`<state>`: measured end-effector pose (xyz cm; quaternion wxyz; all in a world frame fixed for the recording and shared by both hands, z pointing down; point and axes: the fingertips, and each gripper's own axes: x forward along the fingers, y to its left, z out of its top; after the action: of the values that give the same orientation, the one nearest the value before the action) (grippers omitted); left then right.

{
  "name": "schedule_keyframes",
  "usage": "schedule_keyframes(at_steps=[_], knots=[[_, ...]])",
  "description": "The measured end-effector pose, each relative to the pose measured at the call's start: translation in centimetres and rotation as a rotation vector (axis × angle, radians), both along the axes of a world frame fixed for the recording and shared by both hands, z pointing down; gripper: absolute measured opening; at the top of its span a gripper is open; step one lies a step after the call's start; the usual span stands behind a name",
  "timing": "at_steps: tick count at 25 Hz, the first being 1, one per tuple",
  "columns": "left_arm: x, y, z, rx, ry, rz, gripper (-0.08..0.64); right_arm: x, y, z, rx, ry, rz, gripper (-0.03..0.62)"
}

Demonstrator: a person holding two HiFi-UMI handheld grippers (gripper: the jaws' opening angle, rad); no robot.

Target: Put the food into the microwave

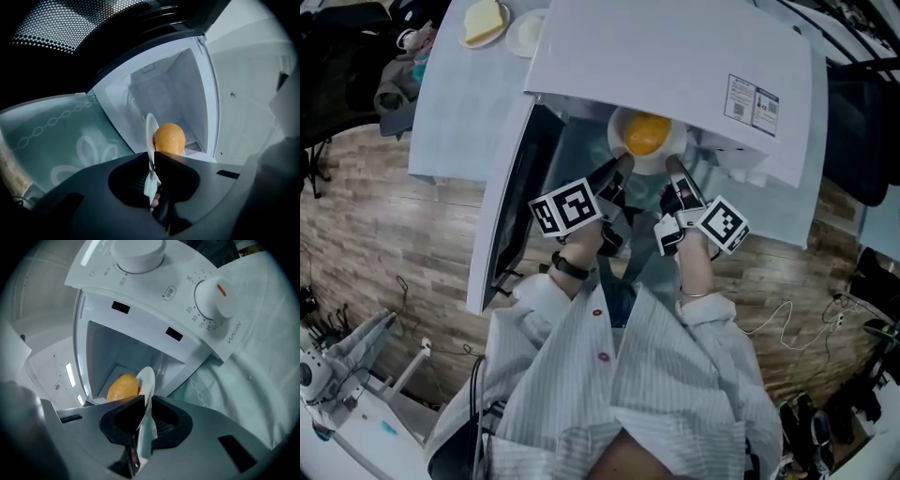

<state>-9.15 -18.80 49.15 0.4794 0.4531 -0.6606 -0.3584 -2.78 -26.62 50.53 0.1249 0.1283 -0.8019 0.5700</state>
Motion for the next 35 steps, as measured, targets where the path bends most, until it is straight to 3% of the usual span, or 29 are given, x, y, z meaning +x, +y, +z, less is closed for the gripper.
schedule_keyframes(at_steps=[15,23,30,35], knots=[[-3.0,-2.2,2.4,-0.079,-0.097,-0.004,0.049,-3.1,-2.2,1.3,0.136,0.032,-0.002,0.057],[-4.4,-2.8,2.8,-0.144,-0.226,0.035,0.078,-4.4,-2.7,1.5,0.204,0.035,-0.004,0.066],[-6.1,-3.7,2.6,-0.235,-0.401,0.054,0.112,-5.6,-3.6,1.2,0.231,0.018,0.008,0.071],[-7.2,-4.0,2.4,-0.261,-0.440,0.054,0.121,-6.8,-4.0,1.0,0.236,0.008,0.011,0.074]])
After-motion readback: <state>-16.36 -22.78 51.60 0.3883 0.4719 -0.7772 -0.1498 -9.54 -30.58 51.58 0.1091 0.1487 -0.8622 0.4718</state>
